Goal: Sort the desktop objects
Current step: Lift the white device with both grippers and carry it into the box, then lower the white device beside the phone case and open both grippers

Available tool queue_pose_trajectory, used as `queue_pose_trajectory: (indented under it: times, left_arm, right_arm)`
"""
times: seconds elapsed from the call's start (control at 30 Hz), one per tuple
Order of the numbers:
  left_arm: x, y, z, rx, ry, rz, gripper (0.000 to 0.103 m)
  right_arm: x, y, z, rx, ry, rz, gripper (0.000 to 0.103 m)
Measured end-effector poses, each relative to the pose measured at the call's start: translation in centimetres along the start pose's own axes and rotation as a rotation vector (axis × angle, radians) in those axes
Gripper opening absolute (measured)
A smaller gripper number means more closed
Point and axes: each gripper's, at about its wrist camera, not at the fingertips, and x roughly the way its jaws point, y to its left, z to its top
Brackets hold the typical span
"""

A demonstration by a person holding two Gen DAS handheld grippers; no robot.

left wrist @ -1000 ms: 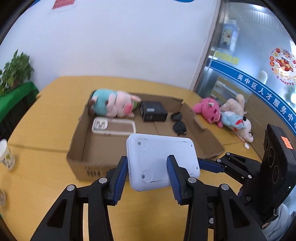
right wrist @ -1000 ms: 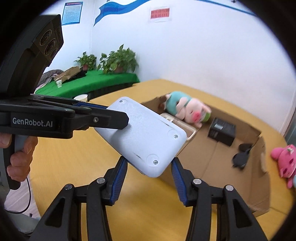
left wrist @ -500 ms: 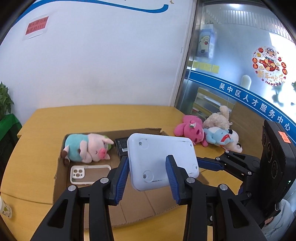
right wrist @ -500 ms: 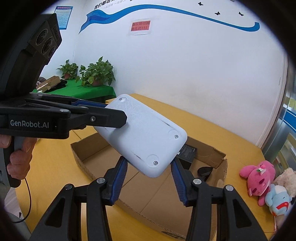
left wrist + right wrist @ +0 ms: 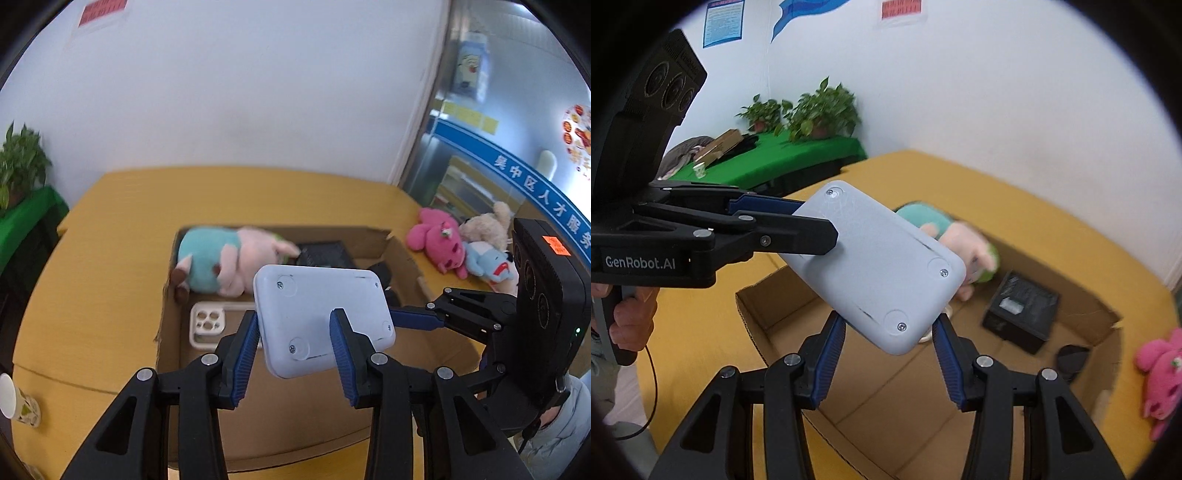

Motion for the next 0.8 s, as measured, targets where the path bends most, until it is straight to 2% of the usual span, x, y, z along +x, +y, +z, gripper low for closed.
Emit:
queue_pose_trajectory:
  times: [0.13, 0.33, 0.63, 0.8]
  left_arm:
    - [3.5, 3.0, -1.4, -0.062, 0.090, 0.009, 0.033]
    - [7.8, 5.5, -3.0, -0.123, 0.206, 0.019, 0.033]
    - [11.5, 6.5, -4.8, -0.139, 0.370, 0.069, 0.033]
    - [12.0, 6.7, -4.6, -0.171, 0.395, 0.094, 0.035]
  right_arm:
    - [5.4, 0.1, -0.6, 0.027, 0.132, 0.072, 0.048]
    - [10.6, -0.6, -1.6, 0.056, 0.296, 0.132, 0.048]
    - [15.4, -0.6, -2.7, 0.087, 0.554, 0.190, 0.048]
    - [15.5, -0.2, -2.6, 0.084, 0.580, 0.187, 0.051]
